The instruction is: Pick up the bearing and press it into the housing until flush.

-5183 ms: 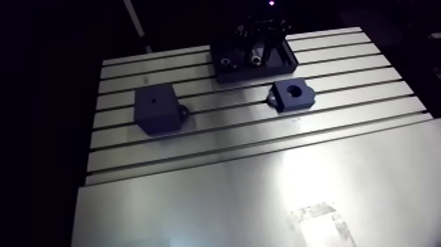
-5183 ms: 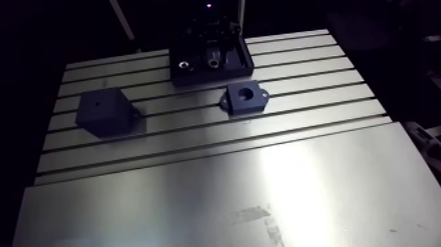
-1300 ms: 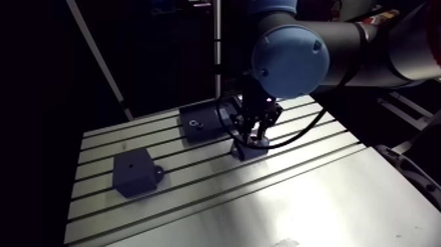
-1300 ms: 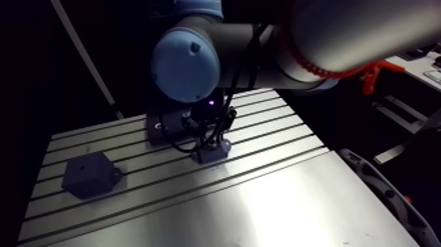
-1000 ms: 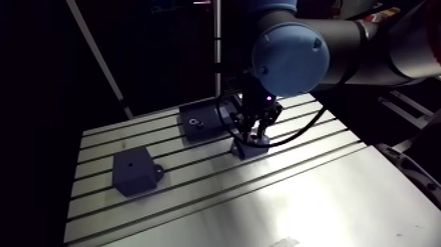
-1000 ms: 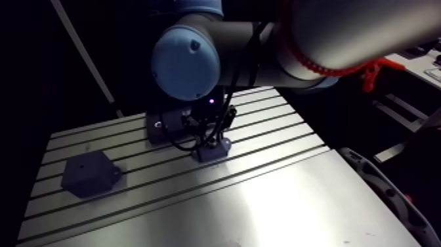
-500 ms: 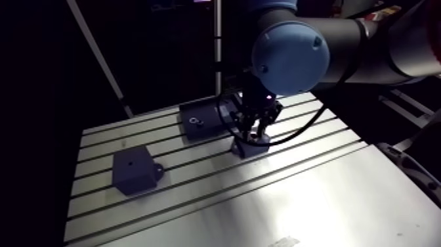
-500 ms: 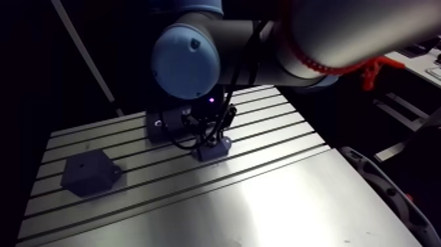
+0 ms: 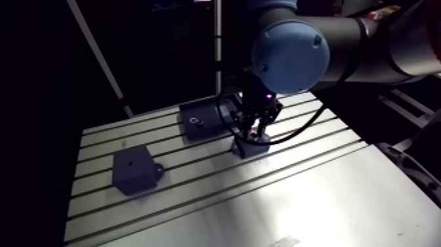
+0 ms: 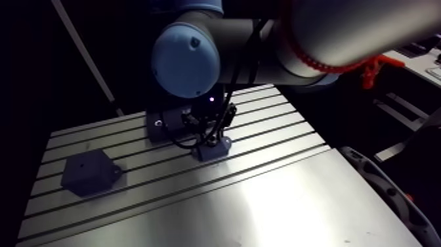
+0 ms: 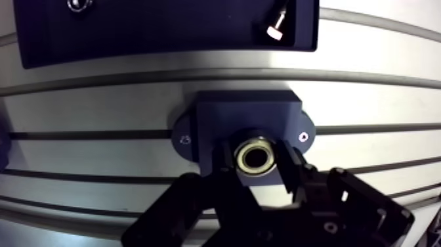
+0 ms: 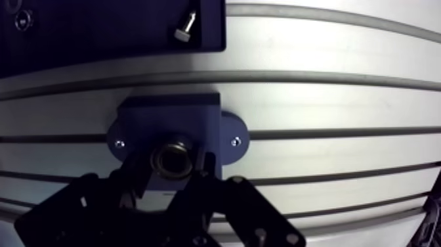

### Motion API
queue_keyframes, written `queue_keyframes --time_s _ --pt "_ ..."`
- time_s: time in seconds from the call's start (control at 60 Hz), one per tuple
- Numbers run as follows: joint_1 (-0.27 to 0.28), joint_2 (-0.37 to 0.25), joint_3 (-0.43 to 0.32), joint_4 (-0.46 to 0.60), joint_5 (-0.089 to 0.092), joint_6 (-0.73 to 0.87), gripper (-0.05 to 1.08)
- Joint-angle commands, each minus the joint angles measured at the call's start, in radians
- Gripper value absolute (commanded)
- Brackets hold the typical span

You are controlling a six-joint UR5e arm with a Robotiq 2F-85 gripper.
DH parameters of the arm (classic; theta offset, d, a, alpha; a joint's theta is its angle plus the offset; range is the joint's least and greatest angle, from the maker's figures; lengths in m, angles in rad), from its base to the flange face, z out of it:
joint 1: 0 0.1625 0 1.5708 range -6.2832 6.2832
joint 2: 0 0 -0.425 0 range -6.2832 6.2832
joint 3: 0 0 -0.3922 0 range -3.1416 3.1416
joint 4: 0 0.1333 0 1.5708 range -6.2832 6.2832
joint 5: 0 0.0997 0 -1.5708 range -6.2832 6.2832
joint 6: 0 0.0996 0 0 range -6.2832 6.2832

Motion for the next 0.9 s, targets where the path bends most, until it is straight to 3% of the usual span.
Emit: queue_keyframes --time_s 0.017,0.9 --pt "0.007 0.001 0.001 0.001 0.0 0.0 0.75" --pt "0.007 0.009 -0.001 0.0 -0.006 -0.003 0.75"
